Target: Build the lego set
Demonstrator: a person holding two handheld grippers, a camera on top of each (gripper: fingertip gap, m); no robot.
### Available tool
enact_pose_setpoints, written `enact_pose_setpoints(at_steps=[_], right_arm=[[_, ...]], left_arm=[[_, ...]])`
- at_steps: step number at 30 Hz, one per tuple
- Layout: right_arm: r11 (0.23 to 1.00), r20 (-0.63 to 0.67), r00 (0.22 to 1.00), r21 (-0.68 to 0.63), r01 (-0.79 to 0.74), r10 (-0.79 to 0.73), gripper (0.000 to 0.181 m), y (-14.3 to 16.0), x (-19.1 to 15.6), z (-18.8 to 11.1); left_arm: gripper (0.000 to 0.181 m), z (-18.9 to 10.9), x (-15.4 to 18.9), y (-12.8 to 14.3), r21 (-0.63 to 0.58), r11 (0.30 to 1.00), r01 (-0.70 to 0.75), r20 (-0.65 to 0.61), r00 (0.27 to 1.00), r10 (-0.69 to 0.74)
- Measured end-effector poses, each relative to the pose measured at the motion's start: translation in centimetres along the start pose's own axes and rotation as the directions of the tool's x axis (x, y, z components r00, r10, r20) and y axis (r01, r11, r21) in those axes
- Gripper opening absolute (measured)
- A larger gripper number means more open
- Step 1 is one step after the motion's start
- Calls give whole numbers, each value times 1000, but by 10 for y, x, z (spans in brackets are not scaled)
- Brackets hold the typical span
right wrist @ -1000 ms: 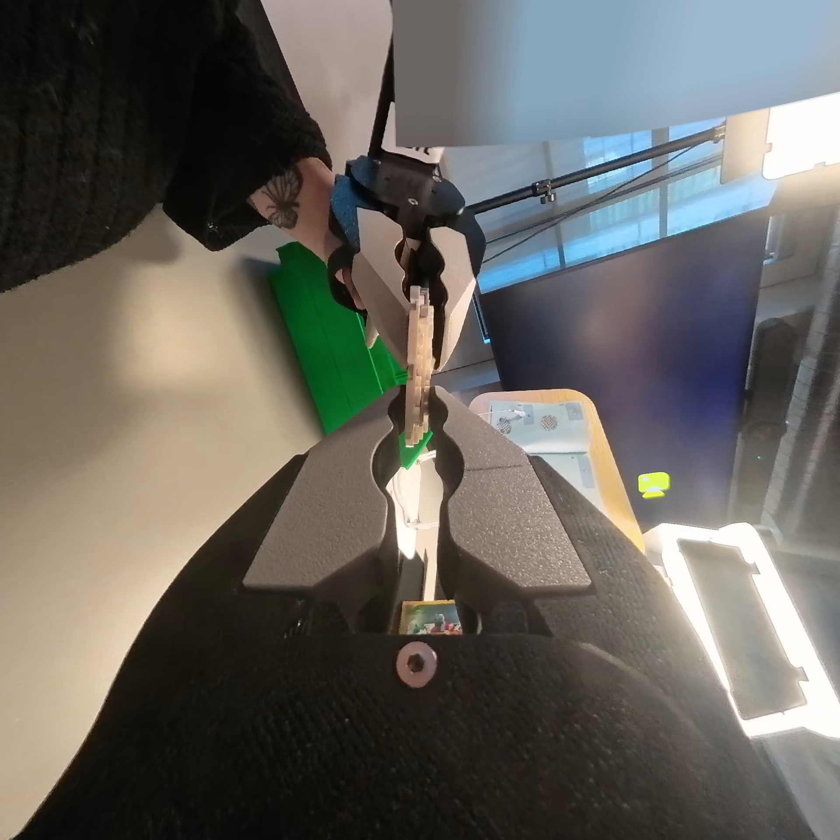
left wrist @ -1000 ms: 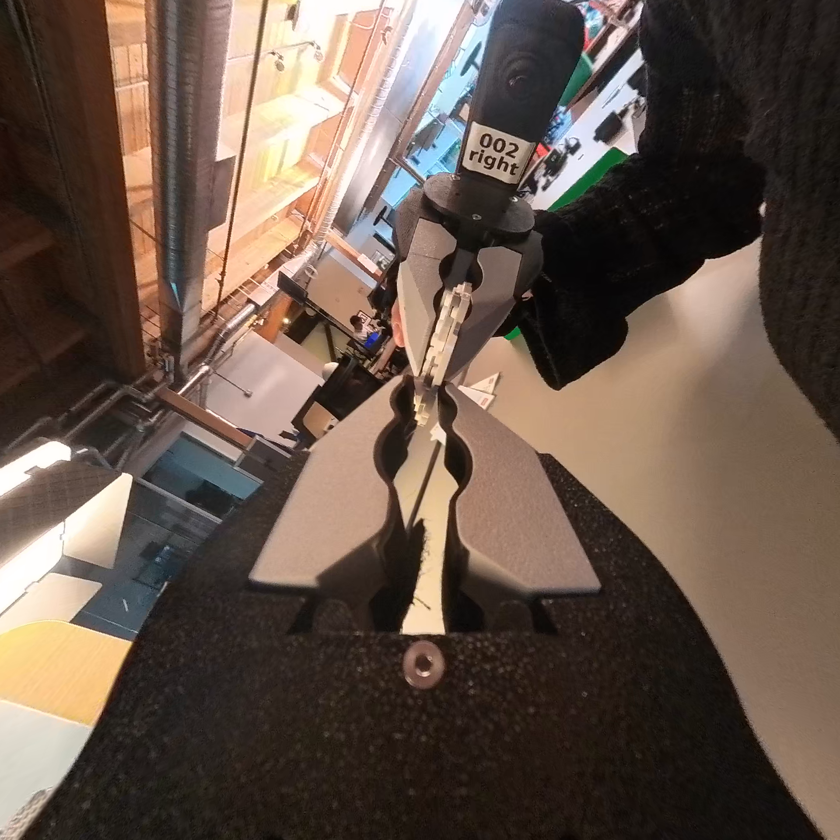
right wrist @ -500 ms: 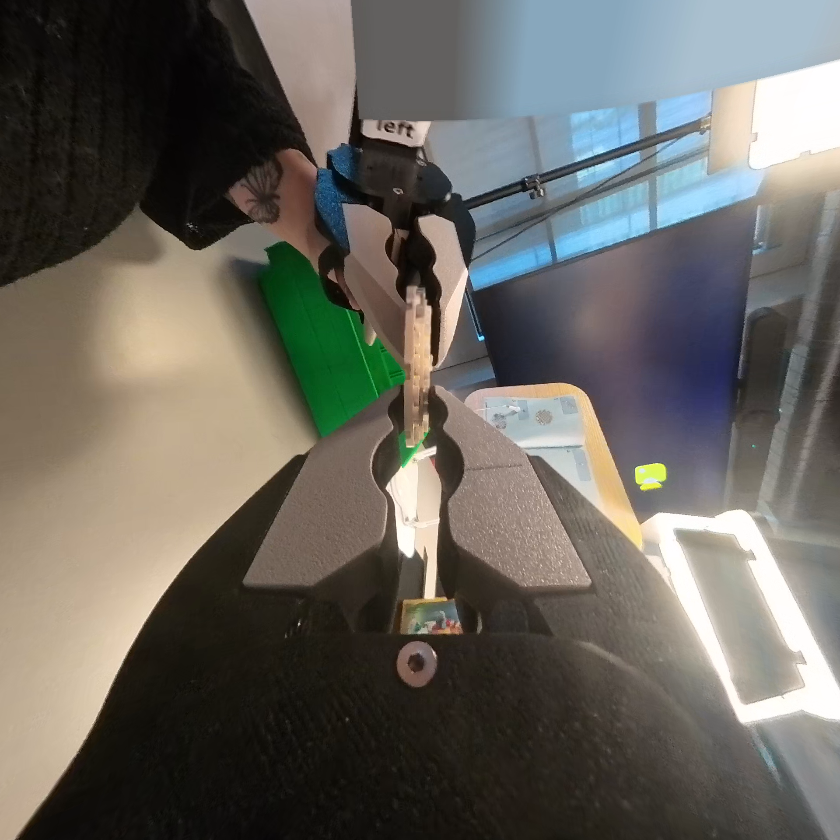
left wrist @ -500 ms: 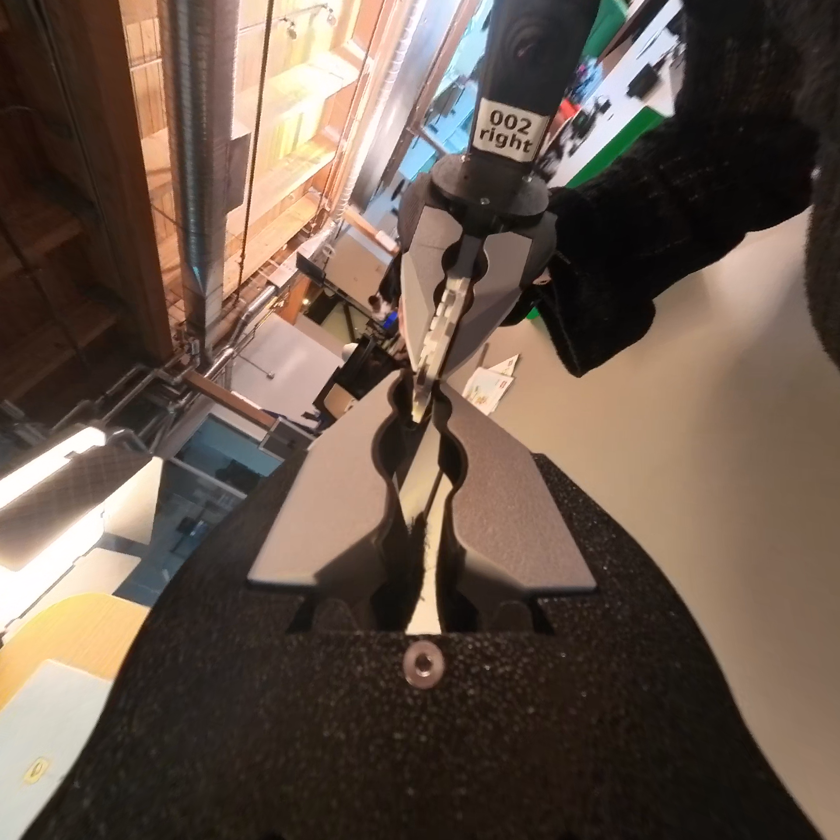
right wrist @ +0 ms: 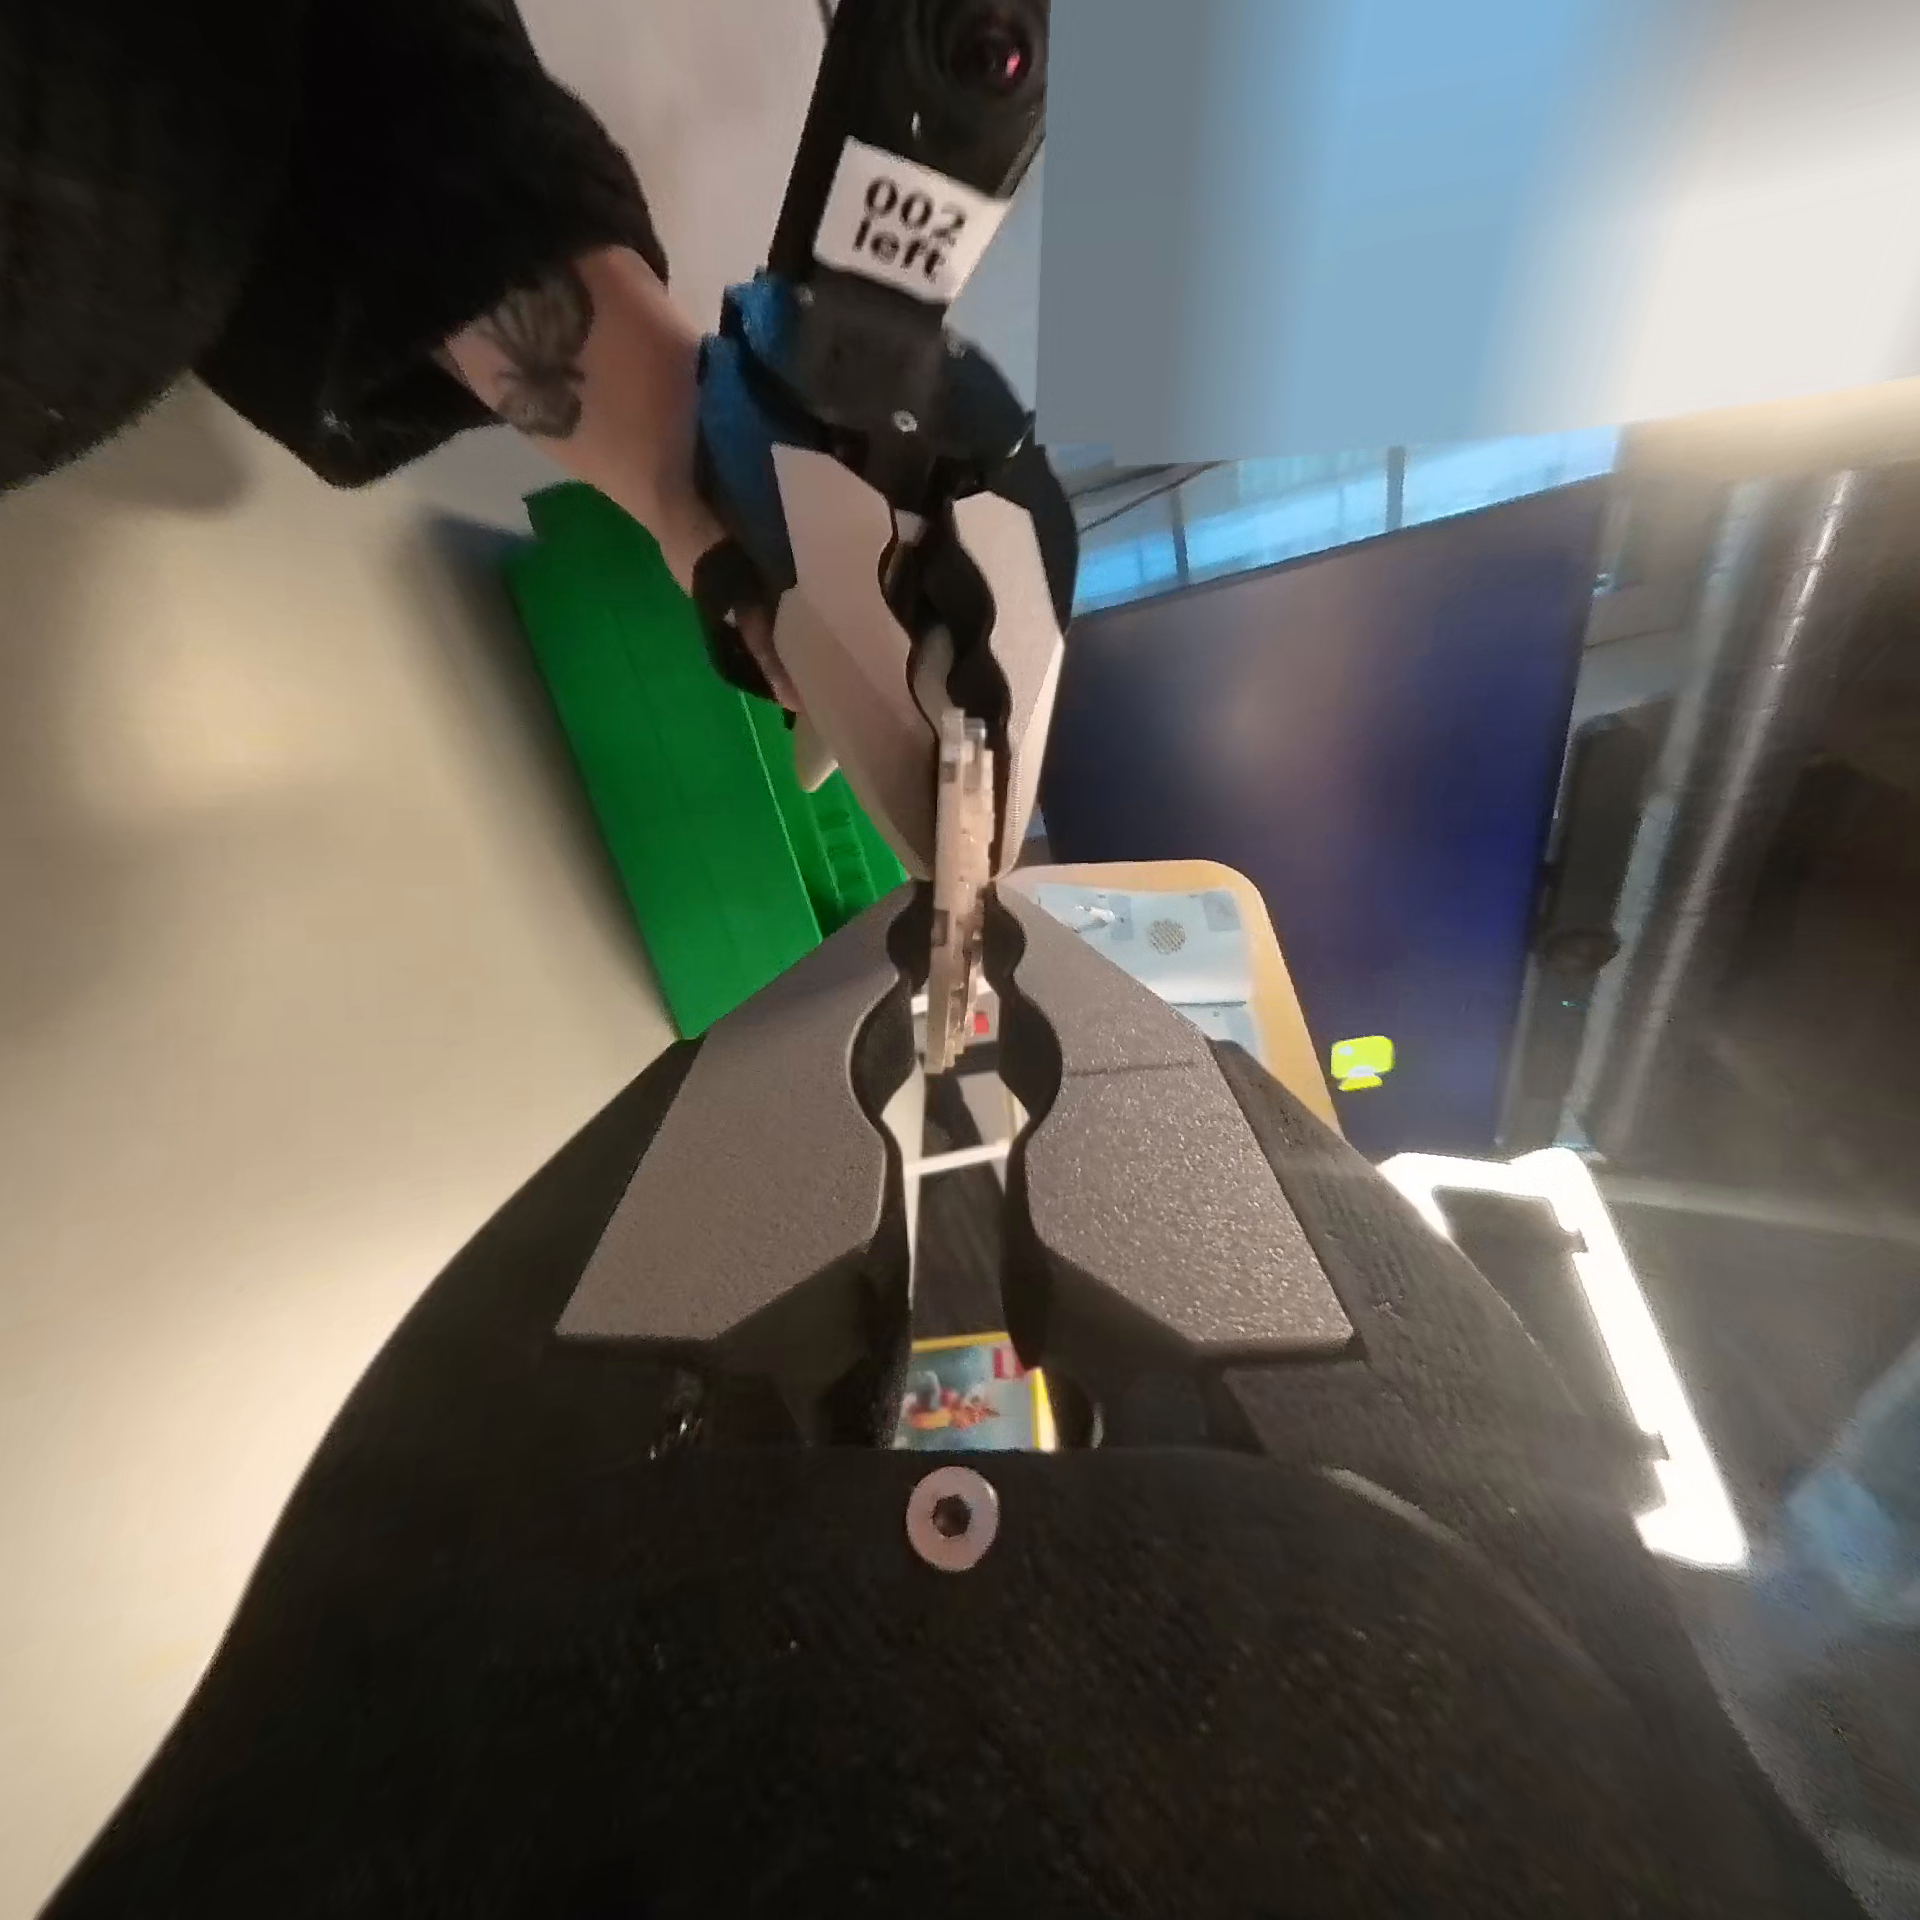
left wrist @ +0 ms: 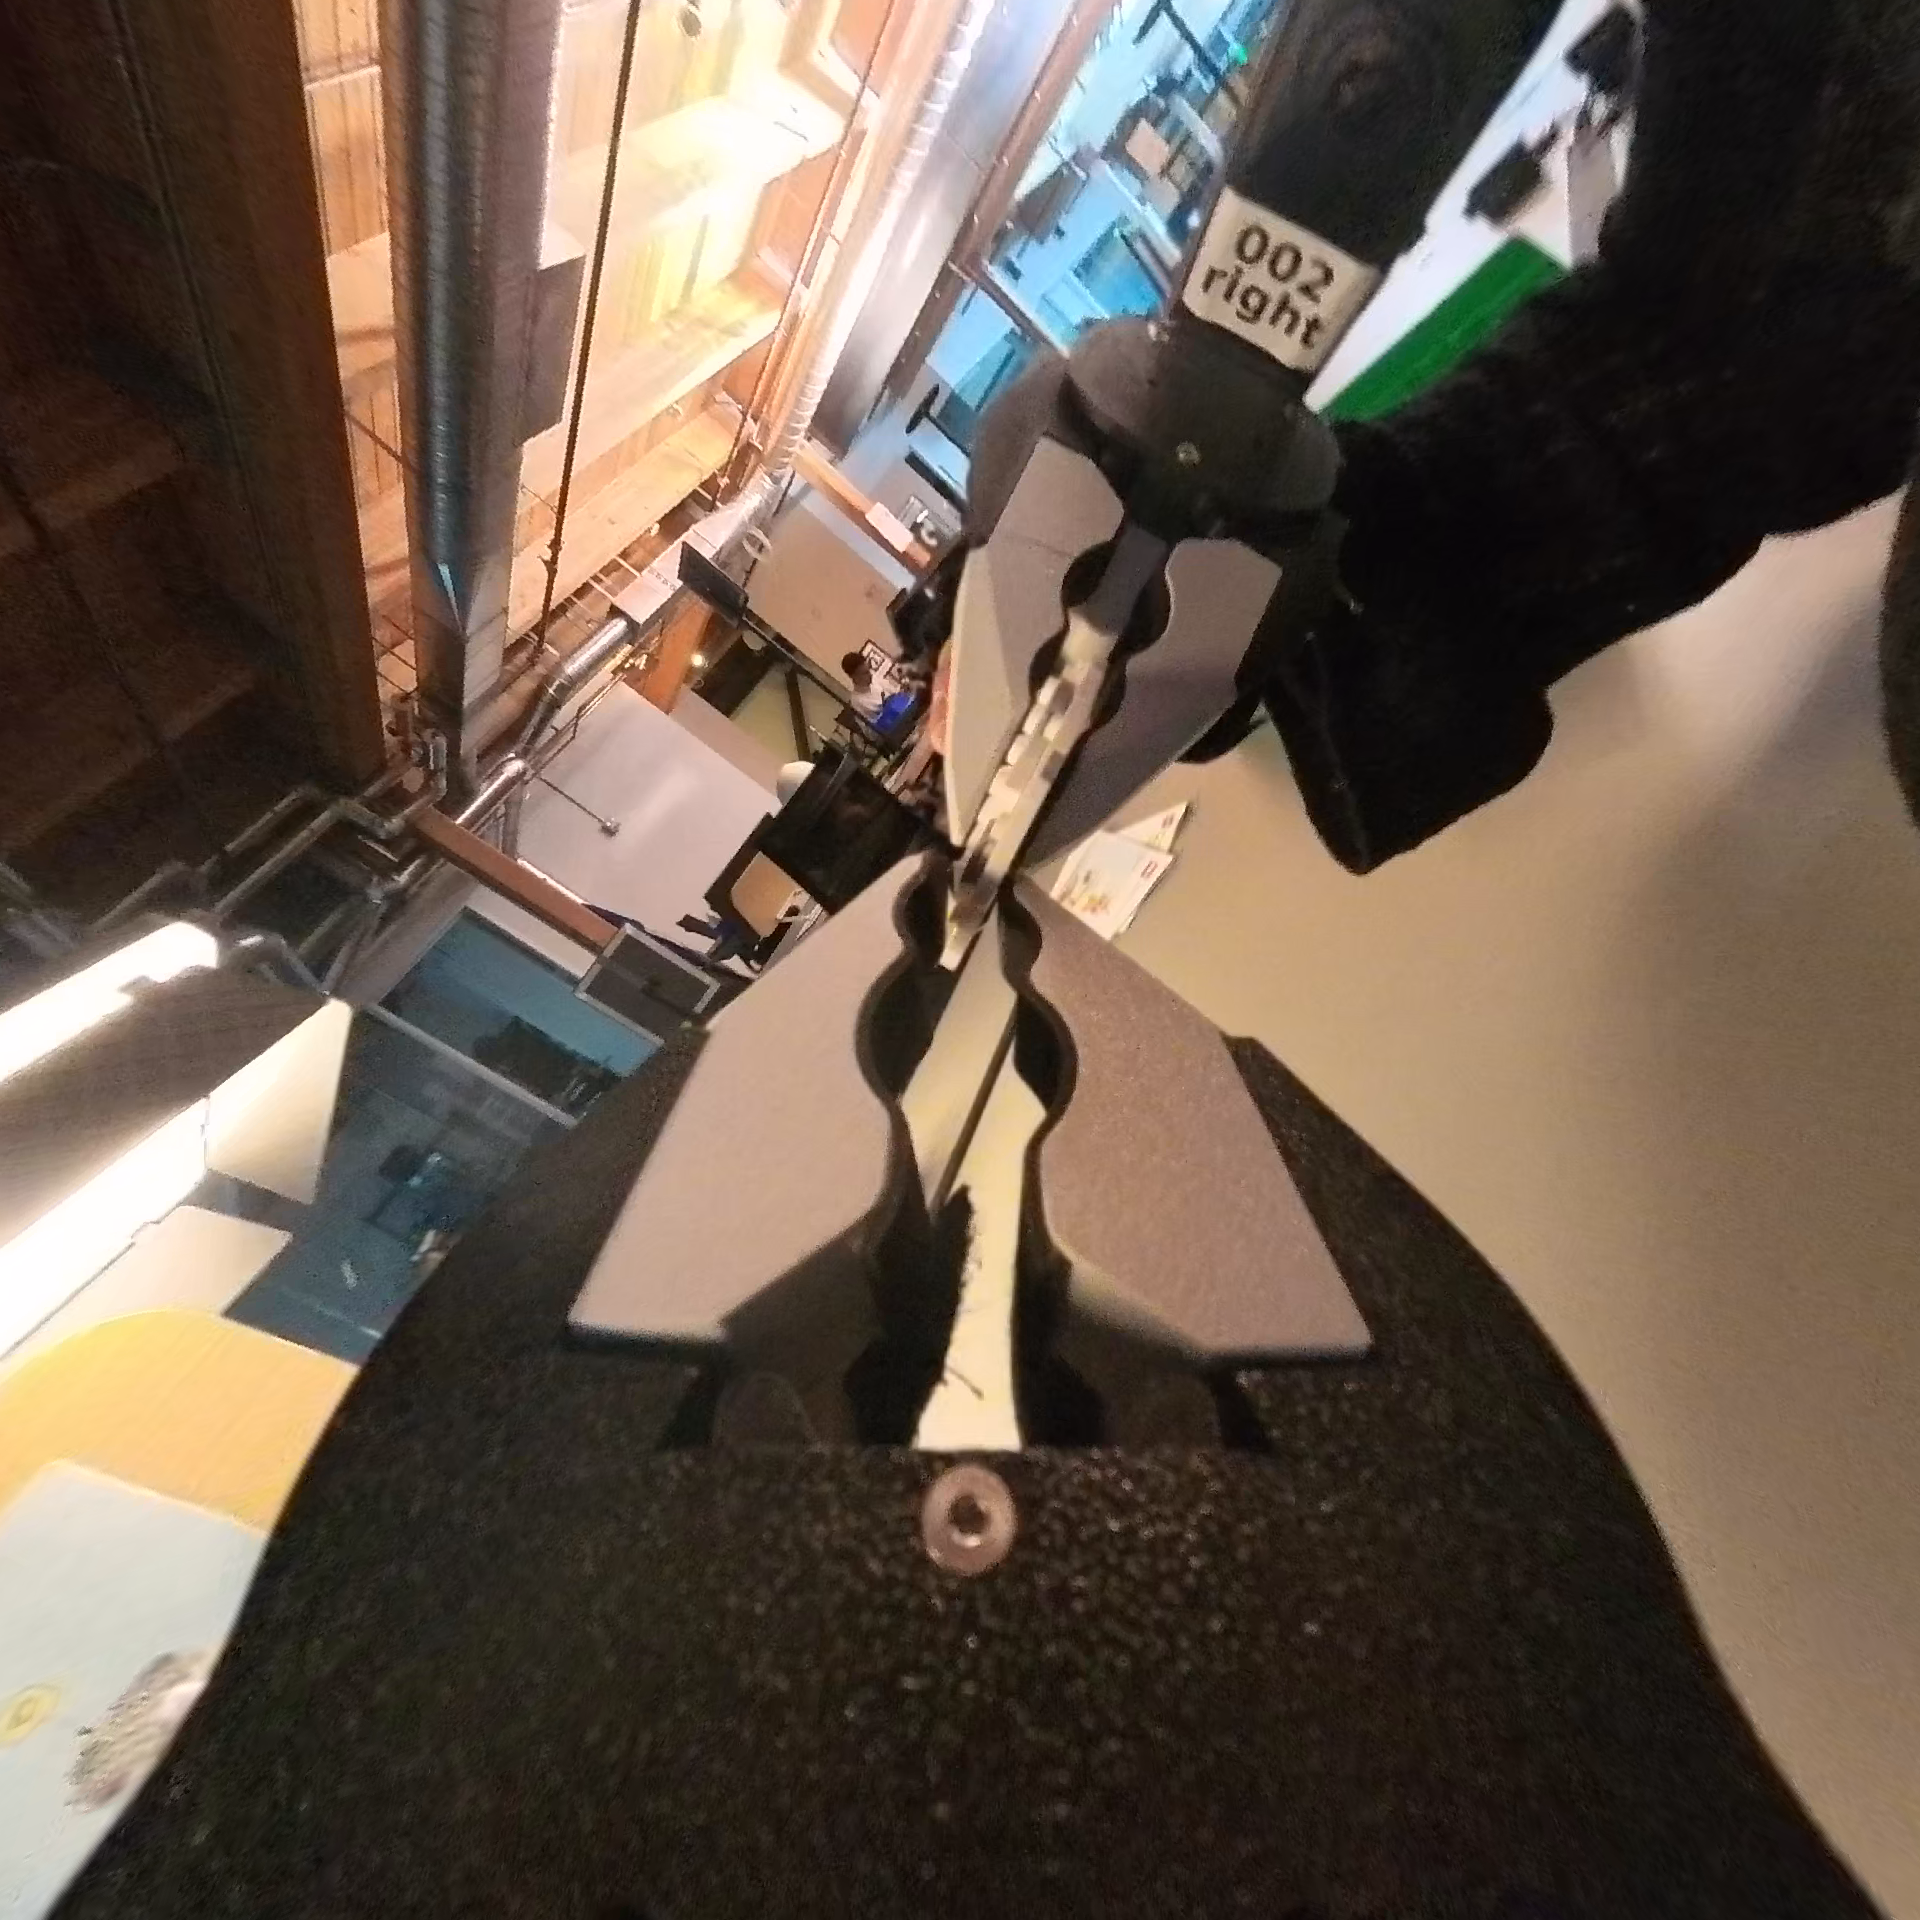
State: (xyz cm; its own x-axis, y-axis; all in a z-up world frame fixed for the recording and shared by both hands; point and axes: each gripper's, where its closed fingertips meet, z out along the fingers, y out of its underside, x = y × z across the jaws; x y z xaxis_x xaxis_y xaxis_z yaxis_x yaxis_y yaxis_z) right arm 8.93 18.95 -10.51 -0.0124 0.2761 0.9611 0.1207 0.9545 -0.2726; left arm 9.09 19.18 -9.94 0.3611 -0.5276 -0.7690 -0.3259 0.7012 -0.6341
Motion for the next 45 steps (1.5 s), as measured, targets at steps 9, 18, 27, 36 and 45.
enact_pose_setpoints(at_steps=[9,18,27,36,45], right_arm=[[999,11,1000,21,26,-26,6,-5,-3,-4],[999,37,999,40,-8,6,6,-8,-5,-5],[998,40,999,49,-33,31,7,-9,-4,-4],[993,50,995,74,-89,85,6,-11,-5,-3],[968,100,976,145,-206,193,6,-20,-5,-1]], left_arm=[[16,-3,0,-1,31,999,-6,-31,1000,7],[6,-3,7,-4,42,998,-52,-78,995,56],[5,-3,8,-2,-2,1000,-8,-113,994,7],[6,-4,8,-4,42,993,107,-101,990,-102],[13,-3,12,-12,86,980,179,-169,972,-163]])
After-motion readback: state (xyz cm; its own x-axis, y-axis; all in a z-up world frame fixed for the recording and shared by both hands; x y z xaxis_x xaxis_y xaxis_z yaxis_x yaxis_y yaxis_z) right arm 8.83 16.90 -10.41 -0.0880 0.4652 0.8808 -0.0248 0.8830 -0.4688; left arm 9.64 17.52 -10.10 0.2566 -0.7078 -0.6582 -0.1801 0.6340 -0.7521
